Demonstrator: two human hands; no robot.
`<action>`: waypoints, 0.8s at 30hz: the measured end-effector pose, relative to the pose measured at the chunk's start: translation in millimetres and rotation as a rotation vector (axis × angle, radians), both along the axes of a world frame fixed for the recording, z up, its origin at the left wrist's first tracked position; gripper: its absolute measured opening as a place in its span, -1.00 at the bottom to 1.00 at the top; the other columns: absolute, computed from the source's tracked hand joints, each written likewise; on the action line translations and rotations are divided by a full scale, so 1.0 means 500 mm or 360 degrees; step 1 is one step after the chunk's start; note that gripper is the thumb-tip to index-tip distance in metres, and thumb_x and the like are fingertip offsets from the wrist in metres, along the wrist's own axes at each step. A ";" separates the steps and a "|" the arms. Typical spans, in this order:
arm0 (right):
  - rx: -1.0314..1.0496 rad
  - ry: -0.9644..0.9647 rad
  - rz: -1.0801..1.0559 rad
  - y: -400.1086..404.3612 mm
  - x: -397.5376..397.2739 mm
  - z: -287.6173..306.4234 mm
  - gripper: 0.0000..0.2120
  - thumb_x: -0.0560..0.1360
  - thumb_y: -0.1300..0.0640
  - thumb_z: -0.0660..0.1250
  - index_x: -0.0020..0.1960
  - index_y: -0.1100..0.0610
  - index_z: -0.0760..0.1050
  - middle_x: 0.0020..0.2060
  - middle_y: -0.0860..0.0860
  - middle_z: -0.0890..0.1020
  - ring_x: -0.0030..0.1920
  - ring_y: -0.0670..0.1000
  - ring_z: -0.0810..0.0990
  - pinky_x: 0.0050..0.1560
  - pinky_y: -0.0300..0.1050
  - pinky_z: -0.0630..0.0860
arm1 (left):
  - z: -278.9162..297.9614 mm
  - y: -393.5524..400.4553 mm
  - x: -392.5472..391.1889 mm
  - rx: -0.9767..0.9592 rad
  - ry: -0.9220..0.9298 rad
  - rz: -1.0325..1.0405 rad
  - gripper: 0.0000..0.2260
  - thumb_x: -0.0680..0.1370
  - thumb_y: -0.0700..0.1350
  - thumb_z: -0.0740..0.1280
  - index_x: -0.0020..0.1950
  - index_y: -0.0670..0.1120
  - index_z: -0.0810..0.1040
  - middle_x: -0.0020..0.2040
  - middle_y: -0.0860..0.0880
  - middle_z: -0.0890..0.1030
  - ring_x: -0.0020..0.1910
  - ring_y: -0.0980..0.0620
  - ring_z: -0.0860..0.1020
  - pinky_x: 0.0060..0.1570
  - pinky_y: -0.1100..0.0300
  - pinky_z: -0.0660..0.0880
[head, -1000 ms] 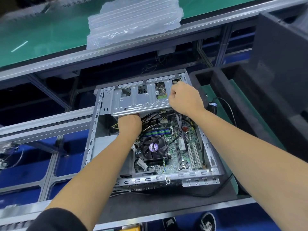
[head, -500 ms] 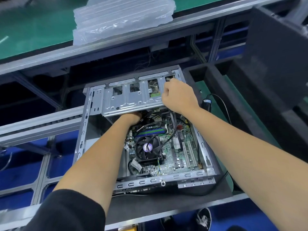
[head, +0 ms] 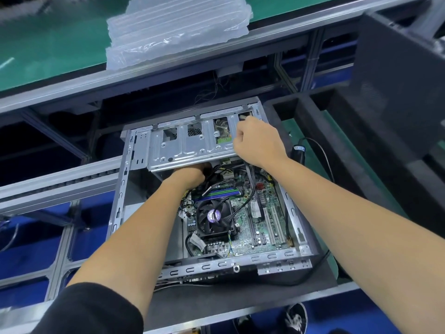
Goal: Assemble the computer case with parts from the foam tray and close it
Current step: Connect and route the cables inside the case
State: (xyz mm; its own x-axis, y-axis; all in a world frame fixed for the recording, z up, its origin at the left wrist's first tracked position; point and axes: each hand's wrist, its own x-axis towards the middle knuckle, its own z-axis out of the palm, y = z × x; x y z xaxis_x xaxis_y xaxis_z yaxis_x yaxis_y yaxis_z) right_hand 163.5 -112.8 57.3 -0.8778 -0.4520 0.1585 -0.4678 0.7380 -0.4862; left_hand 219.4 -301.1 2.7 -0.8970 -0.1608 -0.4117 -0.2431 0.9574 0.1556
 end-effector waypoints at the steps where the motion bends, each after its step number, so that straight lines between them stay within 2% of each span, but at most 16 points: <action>1: 0.0001 0.0002 0.0000 0.000 -0.001 0.000 -0.82 0.54 0.17 0.15 -0.13 0.19 0.50 -0.09 0.06 0.51 -0.21 0.13 0.52 -0.19 -0.05 0.43 | -0.004 0.001 -0.003 -0.0015 0.0006 -0.0008 -0.65 0.55 -0.24 0.18 0.32 -0.05 0.47 0.30 -0.11 0.48 0.19 -0.13 0.46 0.08 0.13 0.37; 6: 0.0007 0.0016 0.0004 0.001 0.001 0.000 -0.82 0.55 0.17 0.15 -0.12 0.19 0.50 -0.10 0.06 0.50 -0.21 0.12 0.51 -0.18 -0.05 0.44 | -0.020 0.005 -0.005 -0.0211 0.0104 -0.0185 -0.60 0.49 -0.23 0.24 0.32 -0.05 0.47 0.28 -0.10 0.50 0.15 -0.16 0.50 0.07 0.12 0.46; 9: 0.0022 0.0025 0.0006 0.000 0.002 0.002 -0.81 0.55 0.17 0.15 -0.10 0.19 0.51 -0.08 0.06 0.50 -0.20 0.12 0.51 -0.17 -0.05 0.45 | -0.018 0.006 -0.007 -0.0273 0.0110 -0.0272 -0.57 0.48 -0.23 0.23 0.34 -0.04 0.46 0.33 -0.10 0.47 0.23 -0.17 0.46 0.17 0.08 0.42; 12: 0.0034 0.0017 0.0007 0.000 0.002 0.003 -0.81 0.56 0.17 0.14 -0.09 0.20 0.51 -0.07 0.07 0.50 -0.20 0.13 0.52 -0.17 -0.03 0.46 | -0.021 0.009 -0.010 -0.0378 0.0131 -0.0363 -0.63 0.49 -0.22 0.24 0.30 -0.06 0.47 0.33 -0.11 0.46 0.24 -0.16 0.45 0.19 0.09 0.40; 18: 0.0037 0.0026 0.0009 -0.001 0.003 0.001 -0.83 0.55 0.18 0.14 -0.12 0.19 0.48 -0.10 0.08 0.49 -0.21 0.15 0.51 -0.19 -0.03 0.45 | -0.021 0.019 -0.012 -0.0374 0.0097 -0.0328 -0.65 0.46 -0.23 0.24 0.25 -0.13 0.47 0.28 -0.16 0.48 0.17 -0.18 0.48 0.06 0.11 0.43; 24: 0.0044 0.0025 0.0007 0.000 0.003 0.003 -0.83 0.54 0.20 0.14 -0.13 0.22 0.47 -0.11 0.08 0.49 -0.21 0.16 0.52 -0.21 -0.02 0.46 | -0.021 0.016 -0.018 -0.0286 0.0043 -0.0286 -0.65 0.47 -0.24 0.22 0.26 -0.09 0.45 0.22 -0.14 0.51 0.04 -0.15 0.49 -0.08 0.15 0.40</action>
State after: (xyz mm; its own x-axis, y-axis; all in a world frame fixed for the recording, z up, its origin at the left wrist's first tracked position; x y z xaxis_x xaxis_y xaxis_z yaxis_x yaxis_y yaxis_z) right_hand 165.2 -112.9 58.6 -0.8732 -0.4604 0.1597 -0.4787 0.7489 -0.4584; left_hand 210.6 -293.0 -7.7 -0.9281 -0.0663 -0.3663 -0.0646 0.9978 -0.0168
